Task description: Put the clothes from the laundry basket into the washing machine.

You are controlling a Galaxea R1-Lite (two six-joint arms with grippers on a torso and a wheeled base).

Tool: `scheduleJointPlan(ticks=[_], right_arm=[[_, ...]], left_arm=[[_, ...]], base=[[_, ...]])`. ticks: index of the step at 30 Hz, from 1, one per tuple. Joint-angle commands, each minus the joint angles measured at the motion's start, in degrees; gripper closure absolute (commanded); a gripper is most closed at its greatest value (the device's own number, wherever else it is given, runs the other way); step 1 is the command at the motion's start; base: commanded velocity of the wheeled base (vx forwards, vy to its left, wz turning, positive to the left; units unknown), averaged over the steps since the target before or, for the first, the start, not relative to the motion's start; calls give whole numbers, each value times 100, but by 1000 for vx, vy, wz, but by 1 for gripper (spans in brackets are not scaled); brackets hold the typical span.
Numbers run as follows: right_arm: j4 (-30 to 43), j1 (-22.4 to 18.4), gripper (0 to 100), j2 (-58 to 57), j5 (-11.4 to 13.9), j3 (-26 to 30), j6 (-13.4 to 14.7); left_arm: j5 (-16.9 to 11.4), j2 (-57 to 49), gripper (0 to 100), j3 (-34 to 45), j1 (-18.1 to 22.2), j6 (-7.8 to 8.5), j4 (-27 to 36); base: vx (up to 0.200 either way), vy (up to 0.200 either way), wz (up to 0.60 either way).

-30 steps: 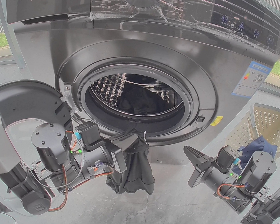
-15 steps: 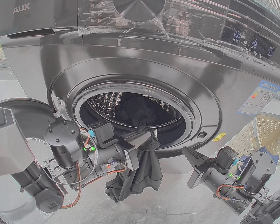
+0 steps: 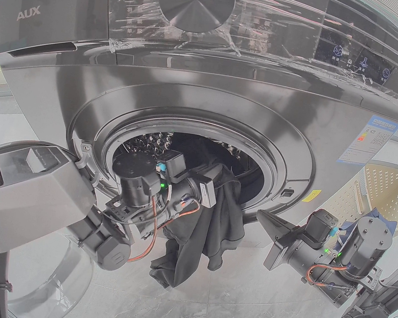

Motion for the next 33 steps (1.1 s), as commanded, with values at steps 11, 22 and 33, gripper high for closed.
scheduleJointPlan(ticks=[11, 22, 33], right_arm=[[-1, 39, 100, -7, 1, 16, -1], [-1, 83, 100, 29, -8, 25, 8], [-1, 92, 100, 46, -8, 34, -1]], left_arm=[[943, 1439, 100, -2918, 478, 21, 1460], [1497, 2125, 100, -5229, 759, 21, 2436], [1637, 2344, 100, -5818, 751, -5, 2497]], base=[[0, 0, 0], [0, 0, 0], [0, 0, 0]])
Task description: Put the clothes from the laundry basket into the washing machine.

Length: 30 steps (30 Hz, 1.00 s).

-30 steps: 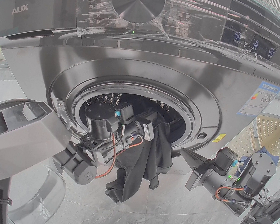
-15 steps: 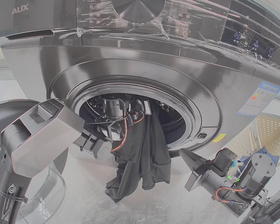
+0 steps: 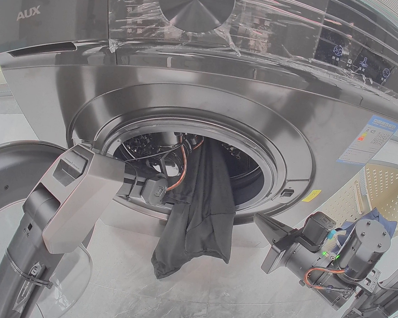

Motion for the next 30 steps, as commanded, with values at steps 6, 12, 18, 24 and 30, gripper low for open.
scheduleJointPlan(ticks=[6, 12, 18, 24, 30], right_arm=[[-1, 4, 100, 22, 7, 6, -1], [-1, 4, 100, 22, 7, -3, -1], [-1, 13, 100, 13, 7, -20, -1], [-1, 21, 100, 13, 7, -29, -1], [-1, 21, 100, 13, 7, -29, -1]], left_arm=[[13, 108, 100, 160, -59, -4, 19], [13, -155, 0, 723, -138, -39, 99], [-22, -612, 0, 1769, -323, -189, 529], [-304, -797, 0, 2542, -499, -180, 740], [-479, -762, 0, 2973, -648, -162, 670]], base=[[0, 0, 0], [0, 0, 0], [0, 0, 0], [0, 0, 0], [0, 0, 0]])
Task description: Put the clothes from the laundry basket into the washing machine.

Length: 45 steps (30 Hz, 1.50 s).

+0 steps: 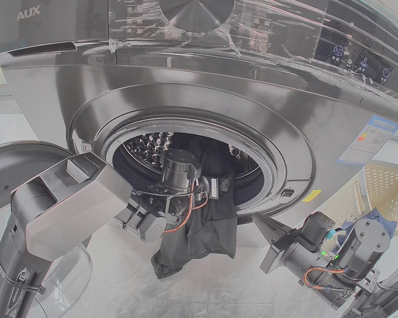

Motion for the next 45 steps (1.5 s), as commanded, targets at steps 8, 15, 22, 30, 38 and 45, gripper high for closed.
scheduleJointPlan(ticks=[8, 15, 22, 30, 38, 45], right_arm=[[-3, 4, 100, -12, 1, -12, 2], [-3, 4, 100, -3, 1, -4, 2], [-3, 4, 100, -3, 1, -4, 2], [-3, 4, 100, 6, 1, -12, 2], [-3, 4, 100, 6, 1, -4, 2], [-3, 4, 100, 15, 1, 5, 2]], left_arm=[[-199, 4, 0, 311, -140, 36, -15], [-199, 48, 100, 267, -96, 27, -24], [-146, 48, 100, -313, 27, -17, 2], [-102, -40, 100, -498, 203, -25, 2], [-102, -49, 100, -551, 185, -25, -15], [-32, -312, 100, -340, 176, -17, -103]], base=[[0, 0, 0], [0, 0, 0], [0, 0, 0], [0, 0, 0], [0, 0, 0], [0, 0, 0]])
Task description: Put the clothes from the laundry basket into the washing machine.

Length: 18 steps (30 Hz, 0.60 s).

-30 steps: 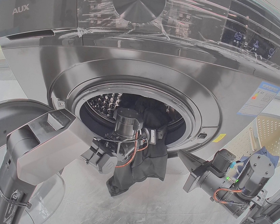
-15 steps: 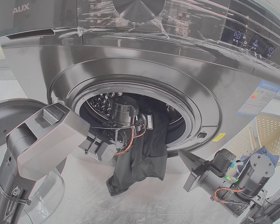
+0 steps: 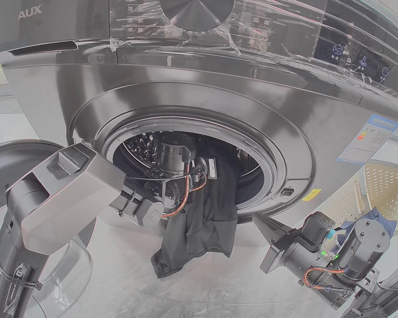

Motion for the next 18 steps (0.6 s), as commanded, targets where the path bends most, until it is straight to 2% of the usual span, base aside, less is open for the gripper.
scheduleJointPlan(ticks=[1, 3, 4, 11, 18], right_arm=[[-3, 2, 100, 15, 1, 8, -1], [-3, 2, 100, 15, 1, 8, -1], [-3, 2, 100, 15, 1, 8, -1], [-3, 11, 100, 50, 1, -1, -1], [-3, 11, 100, 50, 1, 8, -1]], left_arm=[[-21, -465, 100, 530, -48, 29, 27], [-65, -773, 100, 952, -74, 47, 35], [-91, -913, 0, 1154, -109, 56, 35], [-285, -1397, 0, 2165, -382, 56, -96], [-460, -1151, 0, 2385, -514, 64, -307]], base=[[0, 0, 0], [0, 0, 0], [0, 0, 0], [0, 0, 0], [0, 0, 0]])
